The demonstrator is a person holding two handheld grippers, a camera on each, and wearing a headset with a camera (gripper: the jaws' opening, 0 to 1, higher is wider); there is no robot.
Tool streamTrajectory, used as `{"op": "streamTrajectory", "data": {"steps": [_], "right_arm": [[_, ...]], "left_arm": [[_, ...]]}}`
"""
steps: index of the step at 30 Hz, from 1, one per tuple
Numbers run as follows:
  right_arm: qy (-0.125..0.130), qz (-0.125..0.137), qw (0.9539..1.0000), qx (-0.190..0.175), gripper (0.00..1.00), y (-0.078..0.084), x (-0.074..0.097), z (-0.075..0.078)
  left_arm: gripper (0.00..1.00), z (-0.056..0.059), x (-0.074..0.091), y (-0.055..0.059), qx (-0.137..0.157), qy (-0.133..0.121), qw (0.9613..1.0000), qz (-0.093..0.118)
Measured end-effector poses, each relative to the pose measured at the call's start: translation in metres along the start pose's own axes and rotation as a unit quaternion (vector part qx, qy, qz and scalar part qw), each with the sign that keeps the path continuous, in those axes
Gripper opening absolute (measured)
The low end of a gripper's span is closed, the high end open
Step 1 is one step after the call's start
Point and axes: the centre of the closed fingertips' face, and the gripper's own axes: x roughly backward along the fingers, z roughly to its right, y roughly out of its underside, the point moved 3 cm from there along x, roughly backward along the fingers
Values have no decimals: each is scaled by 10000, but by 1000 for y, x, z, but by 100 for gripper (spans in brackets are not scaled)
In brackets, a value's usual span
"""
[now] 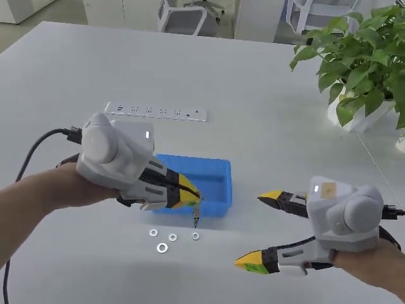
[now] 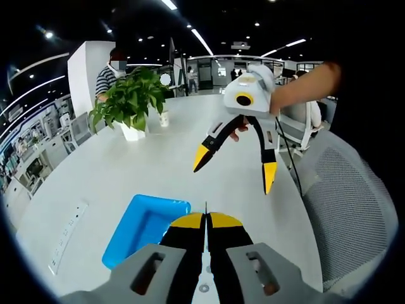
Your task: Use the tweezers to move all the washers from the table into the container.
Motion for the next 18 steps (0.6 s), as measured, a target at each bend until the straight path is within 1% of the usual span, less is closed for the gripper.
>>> {"op": "streamTrajectory", "data": {"steps": [5, 8, 12, 18], "right_arm": [[-16, -6, 10000, -19, 78, 3, -1, 0], [-33, -12, 10000, -42, 78, 5, -2, 0], [-52, -30, 10000, -65, 78, 7, -3, -1], [-73, -30, 9999, -79, 77, 8, -5, -1]], "left_arm": [[4, 0, -5, 5, 10, 38, 10000, -48], [4, 0, -7, 6, 48, 54, 10000, -32], [4, 2, -11, 10, 34, 118, 9999, -86], [4, 6, -15, 13, 29, 161, 9998, -106]]}}
